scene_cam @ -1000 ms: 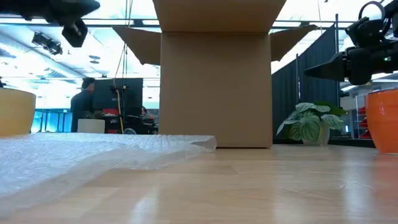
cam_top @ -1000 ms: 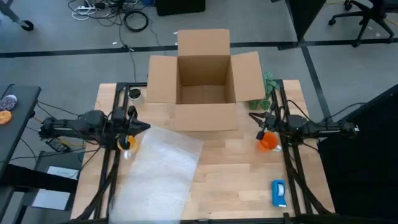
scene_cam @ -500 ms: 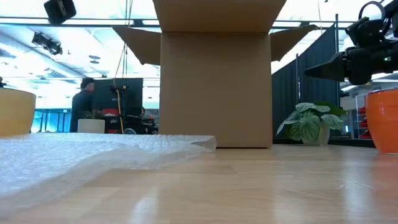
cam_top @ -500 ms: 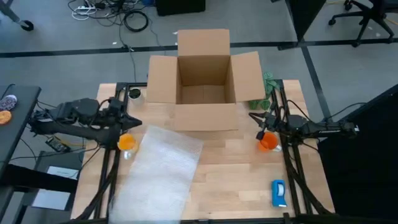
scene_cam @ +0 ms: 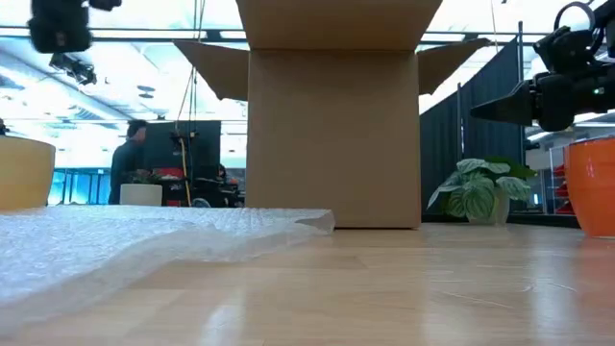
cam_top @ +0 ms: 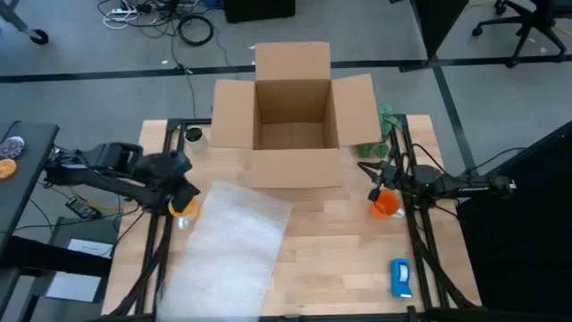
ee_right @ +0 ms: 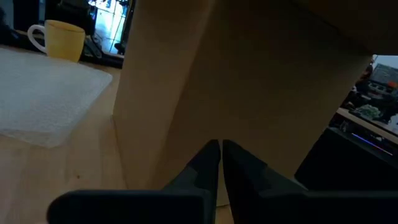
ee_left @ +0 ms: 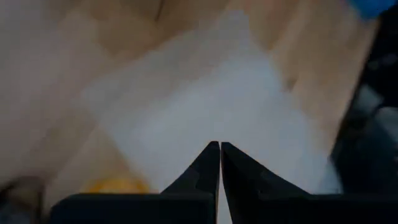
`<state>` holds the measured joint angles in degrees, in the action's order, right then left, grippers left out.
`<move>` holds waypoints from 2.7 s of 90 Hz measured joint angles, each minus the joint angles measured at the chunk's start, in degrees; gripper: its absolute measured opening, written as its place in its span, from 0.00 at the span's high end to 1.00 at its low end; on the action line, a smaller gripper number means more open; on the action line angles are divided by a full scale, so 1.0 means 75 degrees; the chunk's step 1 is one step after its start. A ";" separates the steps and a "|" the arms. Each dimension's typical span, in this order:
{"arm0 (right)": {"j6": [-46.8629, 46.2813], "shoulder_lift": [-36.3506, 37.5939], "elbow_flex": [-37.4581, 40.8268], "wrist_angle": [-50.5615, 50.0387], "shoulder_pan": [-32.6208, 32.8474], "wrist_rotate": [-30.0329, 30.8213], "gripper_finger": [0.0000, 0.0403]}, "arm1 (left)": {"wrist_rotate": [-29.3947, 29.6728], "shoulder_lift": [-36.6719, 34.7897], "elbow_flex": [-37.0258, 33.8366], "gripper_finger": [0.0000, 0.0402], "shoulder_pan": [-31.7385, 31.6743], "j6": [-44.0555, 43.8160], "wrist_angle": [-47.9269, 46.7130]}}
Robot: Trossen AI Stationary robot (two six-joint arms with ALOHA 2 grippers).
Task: Wrap mug
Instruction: Wrap the orange mug with the bubble wrap
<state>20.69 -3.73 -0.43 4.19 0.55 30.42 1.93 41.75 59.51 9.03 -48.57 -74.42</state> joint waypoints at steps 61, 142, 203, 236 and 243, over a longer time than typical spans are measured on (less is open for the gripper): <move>0.0001 -0.0001 0.0000 0.0000 0.0001 -0.0001 1.00 | -0.0919 0.0091 -0.1220 0.83 0.0214 -0.0983 -0.1614; 0.0002 -0.0003 0.0000 0.0000 -0.0001 -0.0001 1.00 | -0.0976 0.1291 -0.1329 0.59 0.0211 -0.1006 -0.0616; 0.0000 0.0000 -0.0003 0.0000 0.0000 -0.0001 1.00 | -0.0446 0.2302 -0.1349 0.57 0.0211 -0.1209 -0.0798; 0.0000 -0.0001 -0.0003 0.0000 0.0001 -0.0004 1.00 | -0.0914 0.2348 -0.2429 0.57 0.0212 -0.1175 0.0238; 0.0001 -0.0003 -0.0001 0.0001 -0.0001 -0.0001 1.00 | -0.0844 0.2408 -0.2398 0.57 0.0214 -0.1129 0.0274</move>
<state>20.70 -3.75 -0.44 4.20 0.55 30.41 -4.40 59.81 41.52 10.63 -57.04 -72.37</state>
